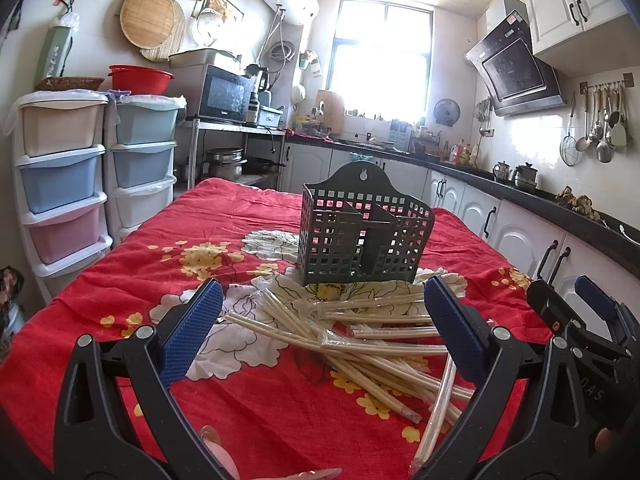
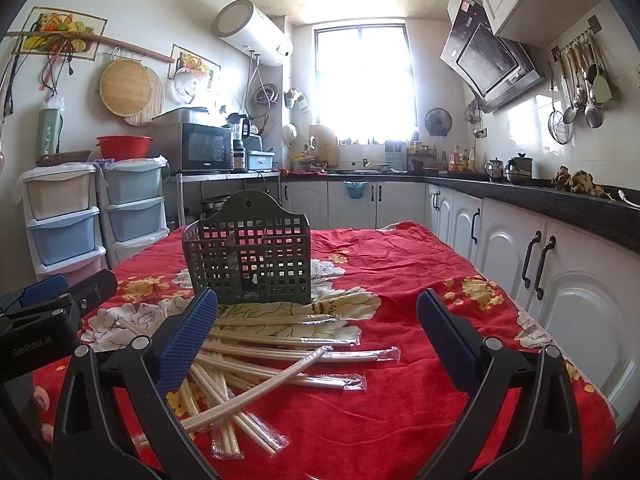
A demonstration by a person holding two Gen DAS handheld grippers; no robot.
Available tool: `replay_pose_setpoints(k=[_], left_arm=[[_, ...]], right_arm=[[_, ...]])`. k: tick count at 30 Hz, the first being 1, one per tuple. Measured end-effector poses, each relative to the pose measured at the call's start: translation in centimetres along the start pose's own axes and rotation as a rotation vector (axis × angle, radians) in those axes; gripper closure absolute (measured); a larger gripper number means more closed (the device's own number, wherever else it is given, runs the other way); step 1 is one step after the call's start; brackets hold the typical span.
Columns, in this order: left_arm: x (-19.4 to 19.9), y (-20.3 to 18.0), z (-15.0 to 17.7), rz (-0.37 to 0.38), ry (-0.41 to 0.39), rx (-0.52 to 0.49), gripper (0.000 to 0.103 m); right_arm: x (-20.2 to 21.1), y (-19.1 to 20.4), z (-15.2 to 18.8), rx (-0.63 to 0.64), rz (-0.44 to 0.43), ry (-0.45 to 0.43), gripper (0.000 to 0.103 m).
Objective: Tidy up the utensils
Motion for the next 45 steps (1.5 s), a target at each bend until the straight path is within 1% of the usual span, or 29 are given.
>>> replay_pose_setpoints(k=[8, 14, 22, 30, 33, 38, 43, 45], left_arm=[[-0.1, 0.1, 0.4, 0.000, 0.010, 0.013, 0.010], [-0.9, 1.6, 0.9, -0.001, 0.053, 0.068, 0.010], [-1.8, 3.6, 1.4, -0.004, 0.115, 0.138, 0.010], [-2.6, 5.5, 1.9, 0.053, 0.165, 0.237, 0.010], [-2.8, 6.2, 1.7, 0.036, 0.185, 0.253, 0.010], [-3.6, 7.6, 1.5, 0.008, 0.222, 0.265, 0.010], [-4.6, 8.2, 1.6, 0.009, 0.260, 0.280, 0.010], [-5.1, 8.3, 1.9, 0.012, 0.287, 0.290, 0.010]], right_arm=[[-0.1, 0.2, 0.1, 0.007, -0.012, -0.001, 0.006], [-0.3, 1.3, 0.1, 0.034, -0.073, 0.023, 0.006], [-1.2, 3.2, 0.1, 0.066, -0.160, 0.075, 0.006], [-2.6, 4.5, -0.5, 0.090, -0.218, 0.121, 0.006], [-3.5, 4.9, -0.7, 0.098, -0.239, 0.150, 0.006], [-5.6, 4.8, -0.9, 0.093, -0.238, 0.215, 0.006], [-7.8, 4.2, -0.9, 0.078, -0.209, 0.267, 0.006], [-8.7, 3.6, -0.8, 0.060, -0.194, 0.285, 0.006]])
Point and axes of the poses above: each gripper's, at about its wrist camera, not at the fingertips, and x roughly against the way its jaws point, y to its left, z to its underside, the point moved 9 cm from there along -x, roughly the way its jaws point, and after that the axes turned 9 degrees about -x, right-handed, at the moved point
